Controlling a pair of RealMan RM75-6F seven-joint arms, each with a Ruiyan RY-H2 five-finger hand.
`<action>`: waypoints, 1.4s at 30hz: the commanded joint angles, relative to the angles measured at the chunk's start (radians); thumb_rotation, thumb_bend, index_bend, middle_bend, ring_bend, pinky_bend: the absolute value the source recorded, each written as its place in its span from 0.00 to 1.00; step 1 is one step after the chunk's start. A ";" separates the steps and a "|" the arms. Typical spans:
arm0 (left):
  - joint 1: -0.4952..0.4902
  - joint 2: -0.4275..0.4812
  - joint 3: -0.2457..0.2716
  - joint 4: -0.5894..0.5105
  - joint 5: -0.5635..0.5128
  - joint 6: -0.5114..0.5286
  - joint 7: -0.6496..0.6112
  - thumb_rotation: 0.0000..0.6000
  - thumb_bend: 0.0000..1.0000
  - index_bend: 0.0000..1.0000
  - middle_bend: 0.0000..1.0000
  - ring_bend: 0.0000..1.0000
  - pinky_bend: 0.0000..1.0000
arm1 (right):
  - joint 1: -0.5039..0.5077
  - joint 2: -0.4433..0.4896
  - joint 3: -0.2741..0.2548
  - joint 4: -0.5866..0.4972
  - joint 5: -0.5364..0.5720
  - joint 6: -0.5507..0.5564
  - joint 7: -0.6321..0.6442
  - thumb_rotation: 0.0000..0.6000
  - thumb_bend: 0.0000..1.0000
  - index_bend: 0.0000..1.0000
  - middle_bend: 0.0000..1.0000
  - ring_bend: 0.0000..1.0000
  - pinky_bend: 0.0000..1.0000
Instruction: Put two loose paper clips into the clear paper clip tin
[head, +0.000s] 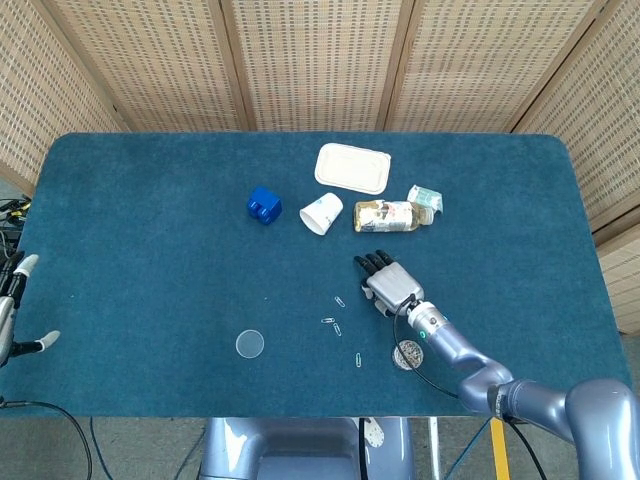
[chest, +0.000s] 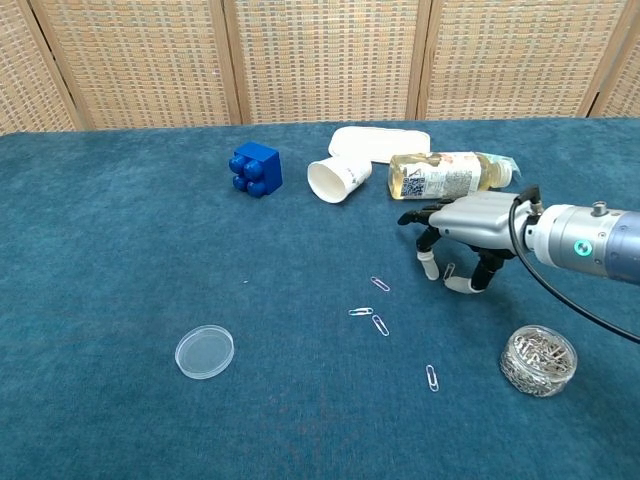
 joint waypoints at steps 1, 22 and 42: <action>0.000 0.000 0.001 -0.001 0.001 0.001 -0.001 1.00 0.00 0.00 0.00 0.00 0.00 | -0.002 0.000 -0.001 0.002 -0.004 0.003 0.005 1.00 0.43 0.66 0.00 0.00 0.00; 0.003 0.008 0.003 -0.003 0.010 0.005 -0.017 1.00 0.00 0.00 0.00 0.00 0.00 | -0.026 0.006 -0.011 0.014 -0.139 0.134 0.107 1.00 0.43 0.68 0.01 0.00 0.00; 0.009 0.019 0.008 -0.013 0.027 0.013 -0.034 1.00 0.00 0.00 0.00 0.00 0.00 | -0.058 0.266 -0.139 -0.398 -0.429 0.289 0.131 1.00 0.43 0.69 0.02 0.00 0.00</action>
